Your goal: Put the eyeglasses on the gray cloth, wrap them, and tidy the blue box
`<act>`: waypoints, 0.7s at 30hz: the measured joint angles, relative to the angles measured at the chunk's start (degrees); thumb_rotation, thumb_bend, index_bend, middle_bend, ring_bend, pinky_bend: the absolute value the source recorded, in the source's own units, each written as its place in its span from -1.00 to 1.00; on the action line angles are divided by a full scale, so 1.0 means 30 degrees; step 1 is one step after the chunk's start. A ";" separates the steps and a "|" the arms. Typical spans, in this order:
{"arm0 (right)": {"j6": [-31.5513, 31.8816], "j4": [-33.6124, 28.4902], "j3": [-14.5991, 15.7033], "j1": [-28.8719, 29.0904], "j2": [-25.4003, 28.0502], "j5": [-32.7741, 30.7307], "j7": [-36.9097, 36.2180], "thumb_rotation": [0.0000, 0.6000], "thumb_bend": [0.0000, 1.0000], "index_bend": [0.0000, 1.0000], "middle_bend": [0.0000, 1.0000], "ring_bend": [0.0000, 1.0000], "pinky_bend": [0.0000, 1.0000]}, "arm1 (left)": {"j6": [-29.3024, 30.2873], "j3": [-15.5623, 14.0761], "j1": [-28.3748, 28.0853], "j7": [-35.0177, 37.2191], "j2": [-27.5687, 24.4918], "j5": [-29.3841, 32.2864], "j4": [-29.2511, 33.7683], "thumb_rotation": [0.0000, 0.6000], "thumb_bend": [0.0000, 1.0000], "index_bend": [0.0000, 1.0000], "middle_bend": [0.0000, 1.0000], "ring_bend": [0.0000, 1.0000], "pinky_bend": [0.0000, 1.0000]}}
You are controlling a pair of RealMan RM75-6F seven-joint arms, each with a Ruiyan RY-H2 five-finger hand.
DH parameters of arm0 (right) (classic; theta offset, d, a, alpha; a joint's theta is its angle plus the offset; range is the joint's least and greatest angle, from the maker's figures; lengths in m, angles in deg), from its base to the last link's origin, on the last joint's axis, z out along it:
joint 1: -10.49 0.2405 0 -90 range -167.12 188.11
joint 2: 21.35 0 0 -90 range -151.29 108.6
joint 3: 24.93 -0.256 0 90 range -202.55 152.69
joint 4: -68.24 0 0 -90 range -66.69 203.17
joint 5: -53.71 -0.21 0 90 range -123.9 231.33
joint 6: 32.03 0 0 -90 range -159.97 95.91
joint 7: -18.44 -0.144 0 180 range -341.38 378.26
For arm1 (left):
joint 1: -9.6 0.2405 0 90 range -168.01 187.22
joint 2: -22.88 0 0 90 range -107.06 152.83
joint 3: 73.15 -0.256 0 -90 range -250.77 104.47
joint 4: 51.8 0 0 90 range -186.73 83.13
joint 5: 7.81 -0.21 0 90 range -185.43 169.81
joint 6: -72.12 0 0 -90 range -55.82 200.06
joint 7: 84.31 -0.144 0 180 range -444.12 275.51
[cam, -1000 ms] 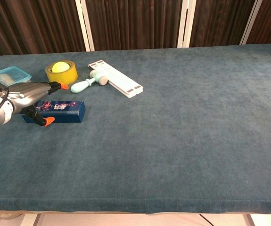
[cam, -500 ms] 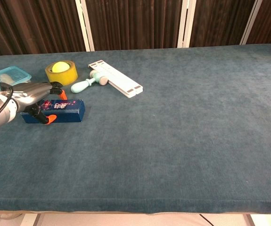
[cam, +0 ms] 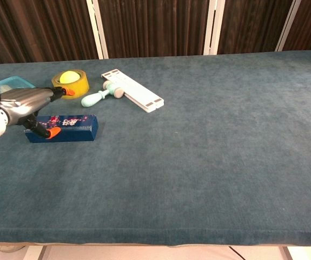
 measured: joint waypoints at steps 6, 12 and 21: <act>0.0020 -0.0041 0.0099 -0.0013 -0.0052 0.0183 0.0222 1.00 -0.50 -1.00 -1.00 -1.00 -1.00 | 0.2896 -0.1363 0.1987 0.1059 -0.2443 -0.3264 0.2659 1.00 -0.25 -1.00 -1.00 -1.00 -0.91; -0.0102 -0.0082 0.0239 0.0012 -0.0288 0.0375 0.0924 1.00 -0.50 -1.00 -1.00 -1.00 -1.00 | 0.6180 -0.4193 0.5141 0.4564 -0.5067 -0.8316 0.4221 1.00 -0.24 -1.00 -1.00 -1.00 -0.94; -0.0100 -0.0315 0.0514 0.0024 -0.0597 0.0935 0.1655 1.00 -0.50 -1.00 -1.00 -1.00 -1.00 | 1.2330 -0.6254 0.9591 1.0800 -0.5204 -1.4302 0.0440 1.00 -0.23 -1.00 -1.00 -1.00 -0.99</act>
